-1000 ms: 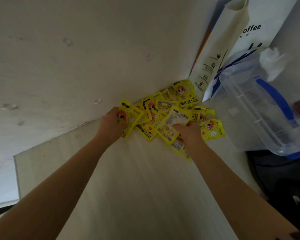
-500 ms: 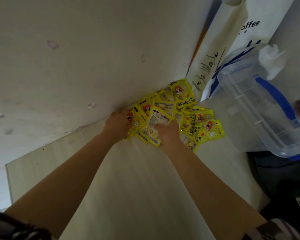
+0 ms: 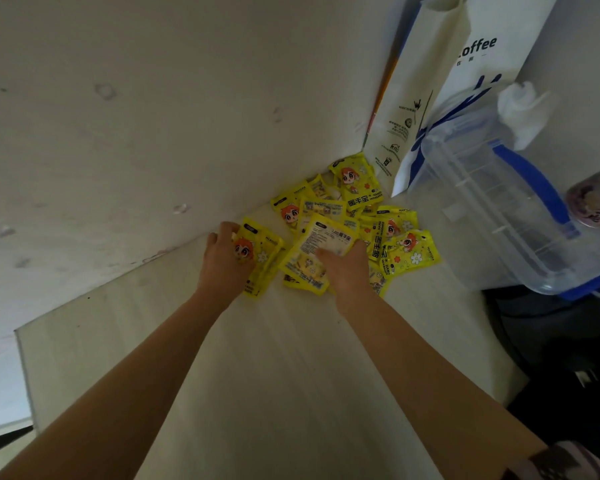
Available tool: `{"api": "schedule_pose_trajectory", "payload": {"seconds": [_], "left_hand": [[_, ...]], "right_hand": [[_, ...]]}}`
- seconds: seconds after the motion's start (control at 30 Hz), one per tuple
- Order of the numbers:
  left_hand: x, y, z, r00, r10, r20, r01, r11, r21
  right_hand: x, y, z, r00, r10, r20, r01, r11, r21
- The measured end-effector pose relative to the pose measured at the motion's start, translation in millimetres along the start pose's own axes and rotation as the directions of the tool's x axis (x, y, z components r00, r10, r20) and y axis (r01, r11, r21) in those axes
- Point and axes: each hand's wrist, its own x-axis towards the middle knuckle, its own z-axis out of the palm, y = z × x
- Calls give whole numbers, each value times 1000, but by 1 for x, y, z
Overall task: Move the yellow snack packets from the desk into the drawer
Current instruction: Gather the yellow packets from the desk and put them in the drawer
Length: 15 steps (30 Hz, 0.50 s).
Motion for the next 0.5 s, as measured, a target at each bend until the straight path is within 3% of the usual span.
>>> {"api": "schedule_pose_trajectory", "payload": {"seconds": [0.23,0.4,0.5], "left_hand": [[-12,5,2,961,-252,115,277,890,-361],[-9,29,10,960,-220,173,276,846,-456],[-1,50,22,965,-196,175,257,843,-473]], "right_hand": [[-5,4,-65,999,4,38,-3,1000,-26],[6,-13,-116,996,-47,75,52,997,-64],[27,-25,-132,991,-112,71,128,947,-295]]}}
